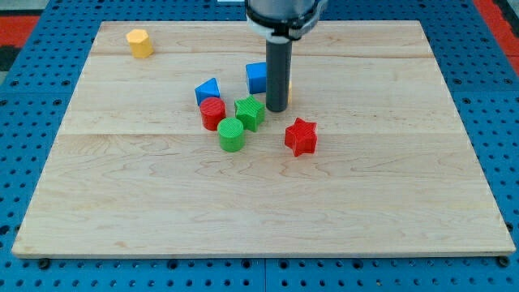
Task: Push the heart parallel to the hexagon
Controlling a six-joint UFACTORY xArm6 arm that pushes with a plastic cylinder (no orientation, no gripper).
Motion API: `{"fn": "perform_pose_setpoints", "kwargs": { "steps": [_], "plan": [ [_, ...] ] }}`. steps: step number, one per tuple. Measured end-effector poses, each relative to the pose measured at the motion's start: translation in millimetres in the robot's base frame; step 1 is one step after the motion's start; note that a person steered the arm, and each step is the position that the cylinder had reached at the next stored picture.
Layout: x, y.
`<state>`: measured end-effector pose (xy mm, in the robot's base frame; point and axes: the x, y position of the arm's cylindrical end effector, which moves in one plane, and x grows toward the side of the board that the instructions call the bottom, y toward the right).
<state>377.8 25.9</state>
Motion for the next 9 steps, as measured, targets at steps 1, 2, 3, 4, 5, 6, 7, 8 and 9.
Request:
{"fn": "perform_pose_setpoints", "kwargs": {
  "steps": [1,2,3,4,5,6,7,8,9],
  "plan": [
    [-32,13],
    [-62,45],
    [-79,40],
    [-86,54],
    [-104,88],
    [-107,40],
    [-109,-1],
    [-114,-19],
    [-127,-19]
  ]
}}
